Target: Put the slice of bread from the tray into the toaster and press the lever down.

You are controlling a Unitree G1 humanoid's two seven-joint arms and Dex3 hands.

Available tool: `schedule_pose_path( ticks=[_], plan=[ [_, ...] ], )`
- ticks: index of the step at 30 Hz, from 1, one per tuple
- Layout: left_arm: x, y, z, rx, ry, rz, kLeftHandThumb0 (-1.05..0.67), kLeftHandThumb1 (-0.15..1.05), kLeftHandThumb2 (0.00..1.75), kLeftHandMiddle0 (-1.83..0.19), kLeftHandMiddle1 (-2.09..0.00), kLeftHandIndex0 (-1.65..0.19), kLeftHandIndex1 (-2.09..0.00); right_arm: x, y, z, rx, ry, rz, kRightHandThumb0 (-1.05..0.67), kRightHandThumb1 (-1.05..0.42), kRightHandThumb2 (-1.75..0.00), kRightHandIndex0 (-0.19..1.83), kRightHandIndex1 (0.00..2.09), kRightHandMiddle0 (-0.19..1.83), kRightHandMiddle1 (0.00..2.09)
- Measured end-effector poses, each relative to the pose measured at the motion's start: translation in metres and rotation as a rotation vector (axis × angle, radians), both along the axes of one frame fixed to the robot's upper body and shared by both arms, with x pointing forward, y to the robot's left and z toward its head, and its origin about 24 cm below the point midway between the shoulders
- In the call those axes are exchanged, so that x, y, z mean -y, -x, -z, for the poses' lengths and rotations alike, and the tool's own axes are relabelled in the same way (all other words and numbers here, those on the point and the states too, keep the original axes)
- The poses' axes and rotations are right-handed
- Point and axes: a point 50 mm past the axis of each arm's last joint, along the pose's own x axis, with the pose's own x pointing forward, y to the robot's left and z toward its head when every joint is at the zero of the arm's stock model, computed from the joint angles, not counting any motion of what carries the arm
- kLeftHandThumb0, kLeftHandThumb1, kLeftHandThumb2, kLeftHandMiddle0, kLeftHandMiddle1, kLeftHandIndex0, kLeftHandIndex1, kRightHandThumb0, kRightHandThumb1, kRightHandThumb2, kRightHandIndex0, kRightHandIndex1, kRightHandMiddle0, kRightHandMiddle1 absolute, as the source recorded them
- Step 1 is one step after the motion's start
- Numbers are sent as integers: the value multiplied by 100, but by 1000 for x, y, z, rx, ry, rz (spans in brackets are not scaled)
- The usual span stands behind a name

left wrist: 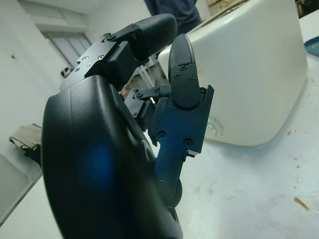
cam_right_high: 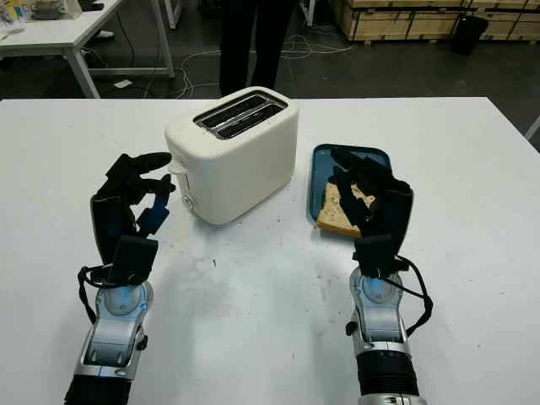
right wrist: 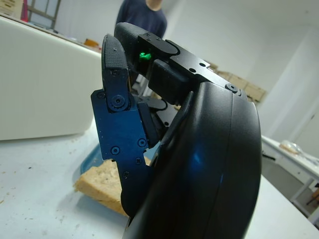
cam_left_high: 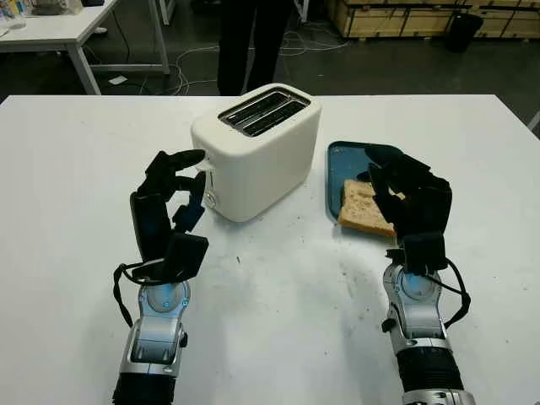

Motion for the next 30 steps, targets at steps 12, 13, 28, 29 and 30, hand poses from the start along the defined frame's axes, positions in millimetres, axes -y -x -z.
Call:
schedule_pose_path(
  ticks=[12,13,28,29,30],
  plan=[
    [0,-1,2,-5,0,0,-34,92,33,-58,-146,-51,-112,2,2,-5,14,60,-11,-42,-92,-15,73,122,112,0],
    [0,0,1,-2,0,1,-34,92,33,-58,-146,-50,-112,4,5,-6,16,122,-2,-42,-92,-10,69,118,109,0],
    [0,0,1,11,-1,1,-33,92,34,-58,-146,-50,-115,38,52,9,47,1188,176,-56,-84,0,59,11,59,0],
    [0,0,1,11,-2,0,-34,92,34,-58,-146,-50,-115,39,51,11,34,1226,178,-57,-85,-1,57,9,55,0],
    [0,0,1,11,-2,0,-33,92,34,-59,-147,-50,-116,41,51,12,17,1262,184,-58,-84,0,55,7,52,0]
  ],
)
